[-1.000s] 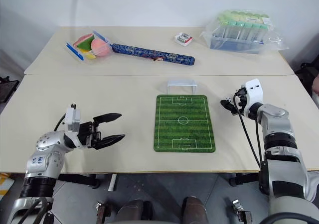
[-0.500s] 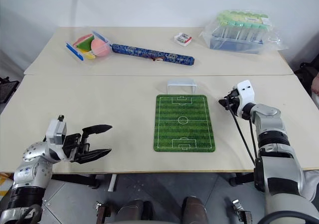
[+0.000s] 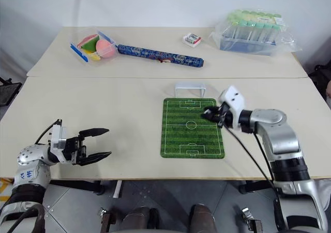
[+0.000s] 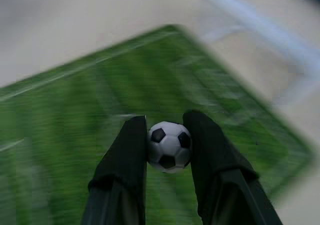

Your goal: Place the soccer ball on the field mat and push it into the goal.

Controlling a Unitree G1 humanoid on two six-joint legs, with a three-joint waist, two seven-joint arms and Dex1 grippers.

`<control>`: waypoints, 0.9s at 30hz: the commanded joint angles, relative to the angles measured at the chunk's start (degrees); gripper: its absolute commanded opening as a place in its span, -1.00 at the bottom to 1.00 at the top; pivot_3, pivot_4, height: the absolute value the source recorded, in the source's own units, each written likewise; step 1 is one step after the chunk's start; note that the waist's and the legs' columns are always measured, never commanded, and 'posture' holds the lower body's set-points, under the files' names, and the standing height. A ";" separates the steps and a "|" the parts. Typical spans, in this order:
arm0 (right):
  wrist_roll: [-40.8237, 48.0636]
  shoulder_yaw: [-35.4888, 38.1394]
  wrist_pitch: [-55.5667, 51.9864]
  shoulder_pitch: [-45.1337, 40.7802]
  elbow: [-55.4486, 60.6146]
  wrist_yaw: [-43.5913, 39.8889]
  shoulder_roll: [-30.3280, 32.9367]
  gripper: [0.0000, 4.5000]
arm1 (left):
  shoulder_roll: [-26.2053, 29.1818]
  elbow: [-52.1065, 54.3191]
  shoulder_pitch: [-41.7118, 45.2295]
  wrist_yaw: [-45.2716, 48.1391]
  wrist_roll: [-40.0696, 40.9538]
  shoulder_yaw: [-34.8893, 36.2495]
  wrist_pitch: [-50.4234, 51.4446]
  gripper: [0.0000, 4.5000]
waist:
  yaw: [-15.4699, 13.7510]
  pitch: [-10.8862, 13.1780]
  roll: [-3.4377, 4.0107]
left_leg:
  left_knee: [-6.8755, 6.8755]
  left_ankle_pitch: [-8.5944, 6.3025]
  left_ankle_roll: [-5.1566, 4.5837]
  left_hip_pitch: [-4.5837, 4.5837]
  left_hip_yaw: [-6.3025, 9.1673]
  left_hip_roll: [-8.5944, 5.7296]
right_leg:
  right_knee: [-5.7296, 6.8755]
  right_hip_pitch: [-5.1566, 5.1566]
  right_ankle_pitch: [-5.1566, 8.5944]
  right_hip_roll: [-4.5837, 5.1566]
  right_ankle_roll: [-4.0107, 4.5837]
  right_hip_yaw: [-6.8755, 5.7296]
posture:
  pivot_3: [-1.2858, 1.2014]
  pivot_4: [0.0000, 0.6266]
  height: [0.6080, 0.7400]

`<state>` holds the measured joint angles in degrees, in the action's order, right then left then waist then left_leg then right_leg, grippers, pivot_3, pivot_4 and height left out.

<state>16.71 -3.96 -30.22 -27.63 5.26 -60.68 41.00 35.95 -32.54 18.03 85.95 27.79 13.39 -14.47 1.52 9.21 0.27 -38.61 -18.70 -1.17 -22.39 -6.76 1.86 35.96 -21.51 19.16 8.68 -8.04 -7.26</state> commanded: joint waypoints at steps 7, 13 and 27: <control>0.26 -6.17 0.74 0.19 5.53 -7.15 2.84 -0.62 | 1.70 1.81 -3.20 4.26 1.75 0.42 -1.31 1.00 | 0.20 0.10 -0.16 | -0.07 0.00 0.01 0.01 -0.02 0.06 | 0.03 -0.01 0.00 -0.03 0.00 0.00 | 0.03 -0.52 1.00; -2.64 -10.70 4.31 -1.84 -0.01 -8.91 1.03 -0.62 | 2.02 3.72 -5.80 4.19 2.69 0.26 -1.67 1.00 | 0.10 0.13 -0.23 | -0.13 -0.01 0.00 0.00 -0.02 0.05 | 0.03 -0.01 0.00 -0.01 0.00 0.00 | 0.03 -0.52 1.00; -6.46 -13.92 9.98 -2.46 -6.92 -11.32 -0.57 -0.47 | 1.88 7.09 -7.40 2.18 3.72 0.86 -0.49 1.00 | 0.09 0.17 -0.30 | -0.19 -0.02 -0.02 -0.01 0.00 0.06 | 0.06 0.01 0.00 -0.01 0.00 -0.01 | 0.03 -0.52 1.00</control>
<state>10.79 -17.56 -20.62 -30.06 -1.16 -71.87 40.68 37.18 -27.37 10.97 85.99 29.96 13.07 -14.99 1.61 9.38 -0.03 -38.80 -18.72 -1.18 -22.40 -6.76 1.92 36.02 -21.50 19.16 8.66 -8.04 -7.28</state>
